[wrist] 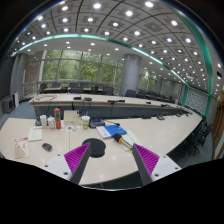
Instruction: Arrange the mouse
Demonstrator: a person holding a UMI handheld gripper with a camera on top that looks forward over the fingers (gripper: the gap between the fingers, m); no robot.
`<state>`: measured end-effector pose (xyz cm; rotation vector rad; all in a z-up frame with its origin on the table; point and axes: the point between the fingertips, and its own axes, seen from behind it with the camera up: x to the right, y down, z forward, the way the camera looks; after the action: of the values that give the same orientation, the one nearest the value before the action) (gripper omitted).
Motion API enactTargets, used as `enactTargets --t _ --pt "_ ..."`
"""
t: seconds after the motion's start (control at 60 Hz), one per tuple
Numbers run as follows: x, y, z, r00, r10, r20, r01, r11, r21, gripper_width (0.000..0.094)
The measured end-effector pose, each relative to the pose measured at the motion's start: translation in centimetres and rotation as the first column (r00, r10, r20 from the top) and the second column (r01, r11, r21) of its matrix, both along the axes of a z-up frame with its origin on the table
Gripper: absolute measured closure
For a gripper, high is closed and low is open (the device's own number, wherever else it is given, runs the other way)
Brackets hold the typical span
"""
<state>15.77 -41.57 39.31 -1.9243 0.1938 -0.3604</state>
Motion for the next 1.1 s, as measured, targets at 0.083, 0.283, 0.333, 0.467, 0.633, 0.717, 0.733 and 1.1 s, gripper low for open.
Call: enactTargets --t 0.083,0.283,0.333,0.467,0.633,0.717,0.733,1.1 --pt "0.2 0.1 -1.1 1.0 -0.01 0.006 0.01 1.0 -0.018 0.0084" --pt "-1.7 2.6 -9.0 1.0 -0.006 0.001 0.006 0.997 -0.075 0.0084" --pt "-2.9 3.4 -11.8 1.0 0.009 0.001 -0.009 0.996 -0.094 0.0083" --pt "-8.5 5.9 -20.1 0.996 0.088 -0.027 -0.091 0.986 -0.138 0.0081" --pt "-18.4 10.0 -30.5 0.977 0.195 -0.091 -0.211 0.949 -0.233 0.0081" --pt "-23.3 13.4 -33.5 0.961 0.254 -0.107 -0.273 0.932 -0.24 0.0079" --pt "-24.2 14.1 -33.8 0.958 0.266 -0.11 -0.286 0.929 -0.237 0.0078" --pt "-35.9 30.0 -38.3 0.929 0.356 -0.103 -0.37 0.903 -0.216 0.0082"
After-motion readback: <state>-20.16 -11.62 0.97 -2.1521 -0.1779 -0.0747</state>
